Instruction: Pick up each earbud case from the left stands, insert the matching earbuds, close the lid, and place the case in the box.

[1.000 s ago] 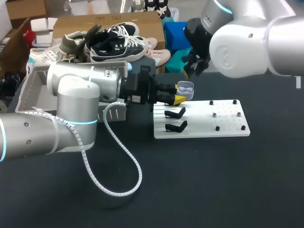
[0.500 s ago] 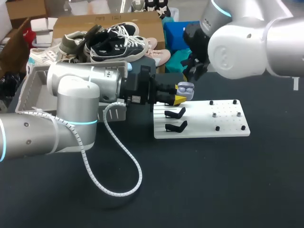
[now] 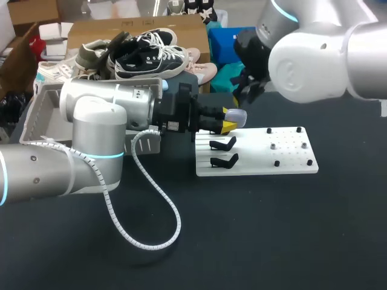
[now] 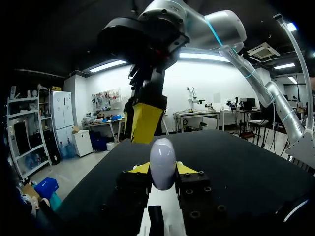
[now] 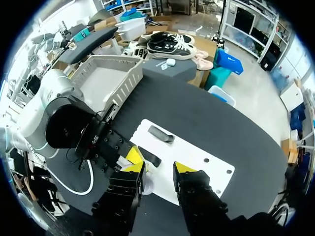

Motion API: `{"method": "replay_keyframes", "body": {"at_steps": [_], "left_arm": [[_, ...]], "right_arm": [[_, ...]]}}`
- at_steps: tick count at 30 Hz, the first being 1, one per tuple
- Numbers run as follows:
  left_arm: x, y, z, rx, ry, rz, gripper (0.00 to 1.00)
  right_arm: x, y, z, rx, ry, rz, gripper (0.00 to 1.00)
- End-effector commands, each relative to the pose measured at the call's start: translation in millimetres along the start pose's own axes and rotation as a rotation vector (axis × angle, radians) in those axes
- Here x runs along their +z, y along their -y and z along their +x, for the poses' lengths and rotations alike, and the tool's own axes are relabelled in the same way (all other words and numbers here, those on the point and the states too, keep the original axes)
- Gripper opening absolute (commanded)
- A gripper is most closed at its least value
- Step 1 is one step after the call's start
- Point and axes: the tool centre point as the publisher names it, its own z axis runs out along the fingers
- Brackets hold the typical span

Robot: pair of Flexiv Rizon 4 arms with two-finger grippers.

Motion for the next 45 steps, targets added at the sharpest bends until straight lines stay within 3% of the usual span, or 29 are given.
{"method": "replay_keyframes", "body": {"at_steps": [1,6,13,24,29,35,39,45], "left_arm": [[0.4,0.1,0.2,0.001,0.001,-0.002,0.0],[-24.7,-0.1,-22.3,0.028,-0.074,-0.028,0.0],[-95.2,11.5,-35.2,0.027,-0.188,-0.155,0.0],[-179.4,34.7,-39.8,-0.004,-0.315,-0.321,0.0],[-213.7,37.1,-27.9,-0.034,-0.304,-0.38,0.0],[-249.0,27.2,7.4,-0.111,-0.264,-0.431,0.0],[-263.6,16.9,23.1,-0.156,-0.283,-0.453,0.0],[-275.8,-3.1,28.6,-0.184,-0.348,-0.466,0.0]], "right_arm": [[-15.0,1.6,9.0,0.018,0.044,0.007,0.34],[-36.9,14.8,9.2,0.067,0.105,0.001,0.35],[-54.8,31.4,14.8,0.125,0.139,0.008,0.36],[-59.8,35.4,22.5,0.155,0.139,0.026,0.37],[-58.5,37.6,24.7,0.17,0.127,0.036,0.37],[-56.4,39.8,27.6,0.191,0.114,0.05,0.36],[-55.1,43.7,30.1,0.205,0.107,0.066,0.36],[-50.8,51.1,34.1,0.234,0.093,0.081,0.36]]}}
